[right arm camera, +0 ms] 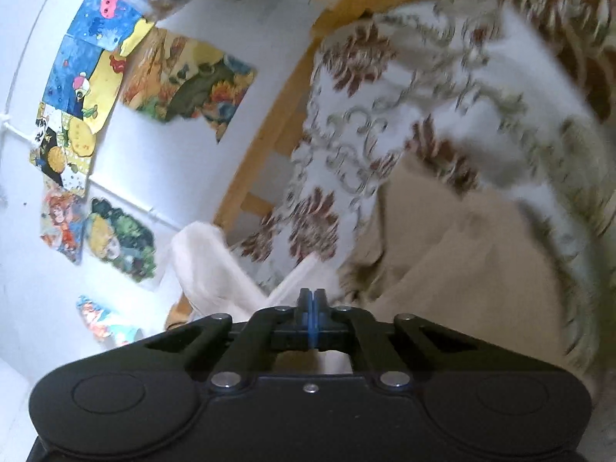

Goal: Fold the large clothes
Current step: 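Lift the jacket with the left gripper while the right gripper grasps the sleeve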

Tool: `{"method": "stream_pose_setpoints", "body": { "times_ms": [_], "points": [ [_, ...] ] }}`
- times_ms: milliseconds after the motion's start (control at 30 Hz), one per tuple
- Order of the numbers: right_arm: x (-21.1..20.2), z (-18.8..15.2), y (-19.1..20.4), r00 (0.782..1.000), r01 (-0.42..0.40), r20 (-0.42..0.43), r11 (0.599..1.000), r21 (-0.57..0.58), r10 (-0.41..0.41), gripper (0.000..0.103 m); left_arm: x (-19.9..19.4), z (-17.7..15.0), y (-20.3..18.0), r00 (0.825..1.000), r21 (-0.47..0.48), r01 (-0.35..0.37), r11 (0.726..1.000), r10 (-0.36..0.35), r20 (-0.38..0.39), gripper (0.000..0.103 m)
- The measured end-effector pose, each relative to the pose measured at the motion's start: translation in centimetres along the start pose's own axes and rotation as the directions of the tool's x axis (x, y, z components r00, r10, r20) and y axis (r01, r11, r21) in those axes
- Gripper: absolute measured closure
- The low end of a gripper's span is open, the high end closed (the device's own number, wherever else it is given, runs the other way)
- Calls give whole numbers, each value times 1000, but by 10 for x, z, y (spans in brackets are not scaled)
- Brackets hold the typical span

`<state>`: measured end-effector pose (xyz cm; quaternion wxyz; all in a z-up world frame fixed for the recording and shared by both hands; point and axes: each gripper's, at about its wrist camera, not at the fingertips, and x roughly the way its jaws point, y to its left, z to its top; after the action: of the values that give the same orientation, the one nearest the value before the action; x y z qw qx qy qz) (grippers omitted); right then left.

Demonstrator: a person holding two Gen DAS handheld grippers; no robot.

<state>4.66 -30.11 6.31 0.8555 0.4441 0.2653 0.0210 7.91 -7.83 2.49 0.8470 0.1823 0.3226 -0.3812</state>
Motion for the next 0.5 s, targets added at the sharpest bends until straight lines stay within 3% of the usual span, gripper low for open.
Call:
{"method": "stream_pose_setpoints", "body": {
  "times_ms": [167, 267, 333, 367, 400, 500],
  "points": [
    [9, 3, -15, 994, 106, -17, 994, -22, -106, 102, 21, -16, -21, 999, 56, 19, 998, -17, -40, 102],
    [6, 6, -22, 986, 167, 16, 986, -29, -167, 78, 29, -22, -23, 999, 54, 7, 999, -4, -48, 102],
    [6, 10, -25, 992, 127, 18, 991, -34, -126, 56, 30, -22, -23, 999, 43, 8, 999, -6, -50, 102],
    [8, 11, -25, 995, 104, 11, 994, -41, -103, 37, 30, -22, -22, 999, 41, 10, 999, -8, -52, 102],
    [10, 11, -23, 996, 86, 4, 995, -56, -86, 25, 29, -22, -22, 999, 44, 13, 999, -10, -52, 102],
    [28, 9, -16, 997, 65, -29, 989, -136, -70, 24, 28, -25, -23, 999, 65, 7, 998, -5, -43, 102]
  ]
}}
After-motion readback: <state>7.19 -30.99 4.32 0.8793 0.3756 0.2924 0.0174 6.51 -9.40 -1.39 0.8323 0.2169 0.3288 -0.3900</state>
